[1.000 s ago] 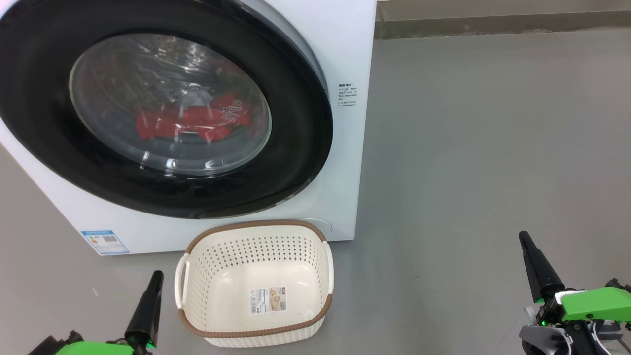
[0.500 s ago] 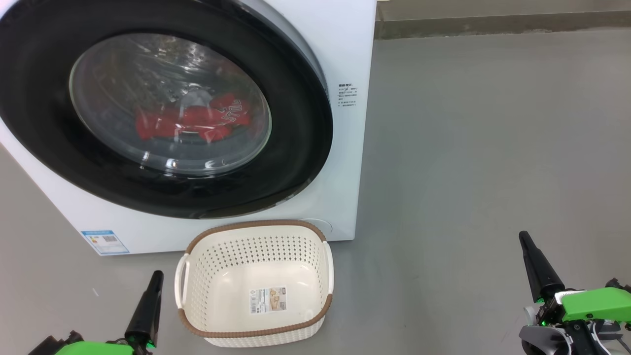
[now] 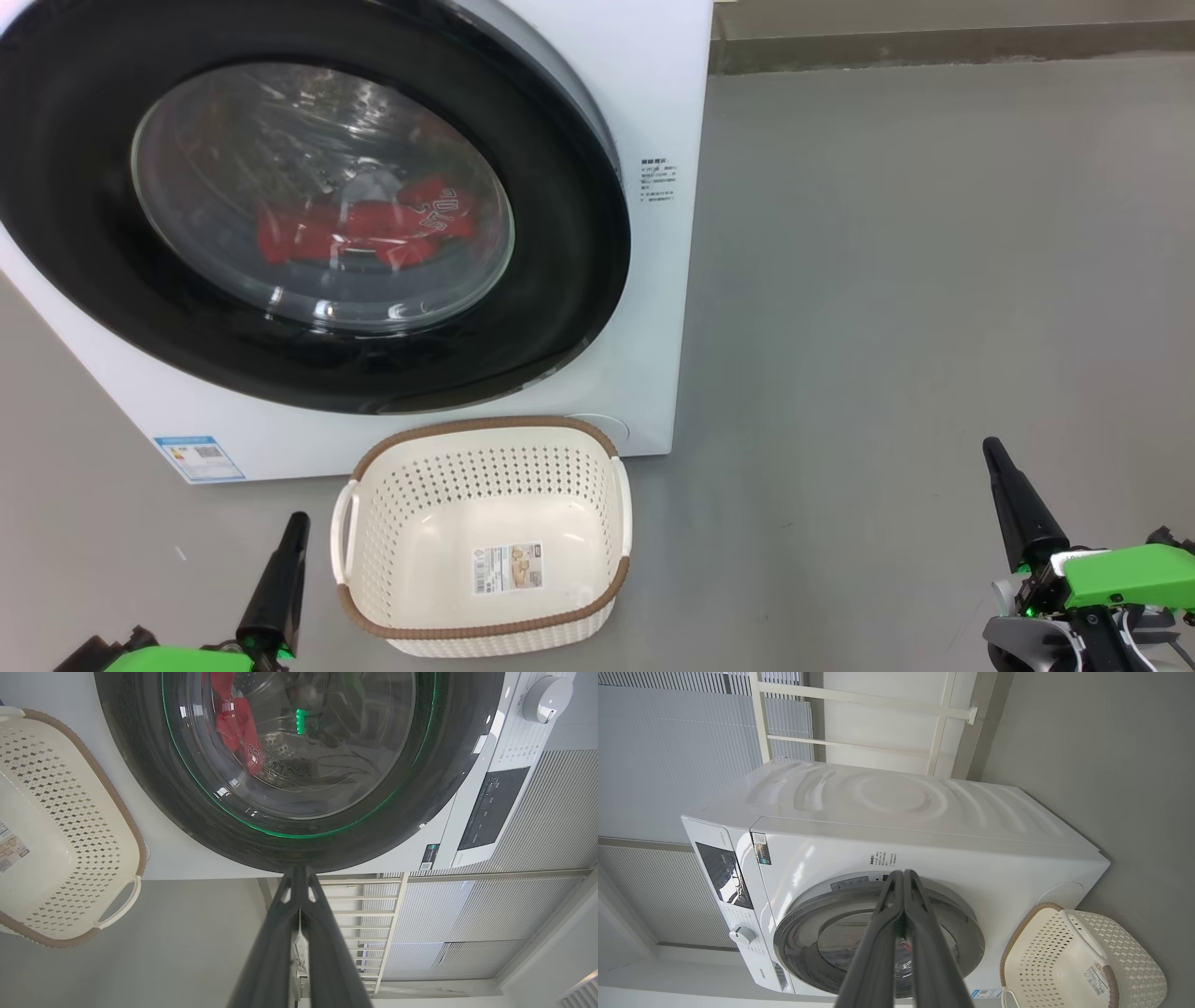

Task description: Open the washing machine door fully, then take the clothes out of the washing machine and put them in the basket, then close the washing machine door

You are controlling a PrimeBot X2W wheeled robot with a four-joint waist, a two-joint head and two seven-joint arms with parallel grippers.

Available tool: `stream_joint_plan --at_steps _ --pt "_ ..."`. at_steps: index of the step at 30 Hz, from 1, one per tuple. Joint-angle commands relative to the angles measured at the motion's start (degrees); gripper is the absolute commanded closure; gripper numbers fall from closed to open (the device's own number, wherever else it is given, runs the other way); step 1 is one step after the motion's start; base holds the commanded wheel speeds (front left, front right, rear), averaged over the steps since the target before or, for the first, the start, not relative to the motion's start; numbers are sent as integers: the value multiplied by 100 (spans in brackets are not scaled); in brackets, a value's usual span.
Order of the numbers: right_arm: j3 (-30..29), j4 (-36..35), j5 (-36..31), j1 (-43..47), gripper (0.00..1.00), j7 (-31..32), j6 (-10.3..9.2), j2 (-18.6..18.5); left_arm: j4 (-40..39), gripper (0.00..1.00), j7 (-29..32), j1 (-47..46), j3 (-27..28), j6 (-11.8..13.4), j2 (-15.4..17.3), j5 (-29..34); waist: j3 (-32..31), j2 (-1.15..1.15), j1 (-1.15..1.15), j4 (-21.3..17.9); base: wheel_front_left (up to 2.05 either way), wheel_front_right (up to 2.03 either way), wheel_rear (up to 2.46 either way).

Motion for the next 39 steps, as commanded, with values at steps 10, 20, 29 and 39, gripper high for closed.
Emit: stream_joint_plan --at_steps 10,20,29,39 --pt "31 277 0 184 0 -8 0 102 252 0 -2 164 -34 3 -54 2 0 0 0 0 0 0 0" --pt "182 237 -232 223 0 -177 0 61 132 0 -172 213 -94 0 13 267 -4 0 3 5 0 0 0" --pt "233 209 -590 238 0 -312 0 45 -2 0 -309 249 -56 -3 12 963 5 0 0 9 0 0 0" --pt "389 156 -1423 263 0 -497 1 -48 -187 0 -496 303 2 -1 -17 1985 15 0 0 10 0 0 0"
